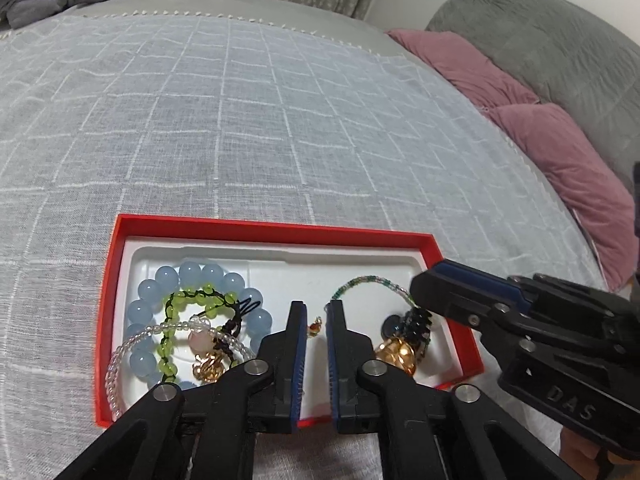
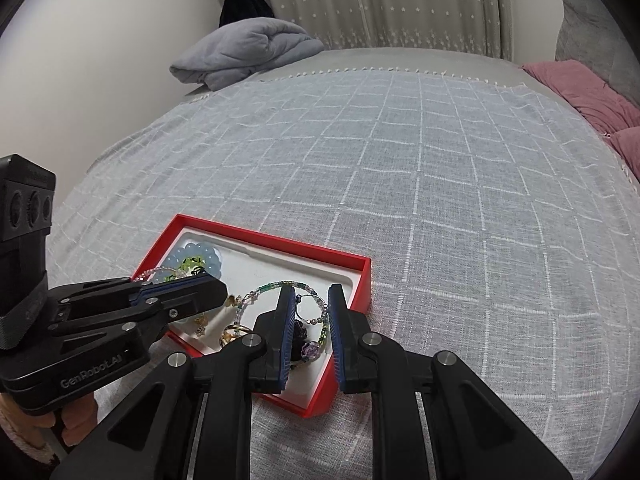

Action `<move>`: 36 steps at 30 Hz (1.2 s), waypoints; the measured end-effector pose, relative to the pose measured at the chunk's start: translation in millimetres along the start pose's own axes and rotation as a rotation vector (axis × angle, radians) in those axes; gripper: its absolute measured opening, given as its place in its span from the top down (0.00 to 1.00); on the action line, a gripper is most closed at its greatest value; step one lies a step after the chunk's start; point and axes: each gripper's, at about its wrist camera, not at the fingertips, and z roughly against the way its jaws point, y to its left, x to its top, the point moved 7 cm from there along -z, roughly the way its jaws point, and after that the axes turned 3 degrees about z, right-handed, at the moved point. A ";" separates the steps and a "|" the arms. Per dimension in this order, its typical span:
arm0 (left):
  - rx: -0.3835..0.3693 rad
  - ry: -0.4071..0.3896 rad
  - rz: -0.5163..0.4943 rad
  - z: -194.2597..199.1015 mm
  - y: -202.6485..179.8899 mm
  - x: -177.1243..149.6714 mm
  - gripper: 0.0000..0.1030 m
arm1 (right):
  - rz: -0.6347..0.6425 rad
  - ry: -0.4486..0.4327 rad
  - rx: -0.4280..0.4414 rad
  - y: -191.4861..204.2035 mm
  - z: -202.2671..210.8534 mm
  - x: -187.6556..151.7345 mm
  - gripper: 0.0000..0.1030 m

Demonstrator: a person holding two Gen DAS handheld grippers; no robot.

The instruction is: Organize jewelry

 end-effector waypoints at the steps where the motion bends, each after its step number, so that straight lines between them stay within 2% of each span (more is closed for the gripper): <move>1: 0.009 -0.003 -0.009 2.9 -1.0 -0.2 0.91 | 0.000 0.001 0.002 -0.1 -0.4 0.0 0.83; 5: 0.084 -0.026 -0.044 22.1 -1.2 -1.6 0.87 | 0.003 0.003 0.008 0.8 -0.1 0.6 0.83; 9: 0.143 -0.047 -0.053 40.4 3.6 -12.6 0.74 | 0.010 0.011 0.017 3.4 -1.7 0.3 0.83; 12: 0.183 -0.040 -0.066 47.8 10.4 -19.4 0.74 | 0.027 0.015 0.021 7.3 -3.8 1.4 0.83; 16: 0.184 -0.045 -0.036 57.6 19.2 -26.8 0.71 | 0.037 0.025 0.039 10.7 -7.4 1.0 0.83; 21: 0.181 -0.031 -0.047 58.6 21.4 -31.8 0.56 | 0.015 0.032 0.072 11.3 -14.5 -0.1 0.81; 23: 0.194 -0.032 -0.054 59.2 23.4 -31.8 0.52 | 0.001 0.044 0.087 10.9 -16.9 -2.1 0.73; 25: 0.206 -0.029 -0.051 59.5 27.0 -32.4 0.51 | -0.001 0.040 0.111 12.7 -15.6 -2.8 0.70; 28: 0.209 -0.005 -0.028 58.3 35.0 -35.6 0.47 | -0.001 0.038 0.108 14.9 -9.4 -3.2 0.69; 30: 0.208 0.009 -0.012 55.4 37.4 -38.3 0.41 | -0.003 0.029 0.115 17.0 -0.3 -3.0 0.68; 32: 0.216 0.026 -0.011 52.6 38.7 -43.5 0.39 | -0.015 0.014 0.112 17.0 11.3 -3.9 0.55; 34: 0.223 0.040 -0.014 50.9 38.1 -48.2 0.38 | -0.027 0.003 0.094 16.6 24.0 -7.3 0.49; 36: 0.237 0.055 -0.015 50.8 36.8 -52.0 0.29 | -0.032 -0.001 0.055 17.2 36.1 -13.3 0.47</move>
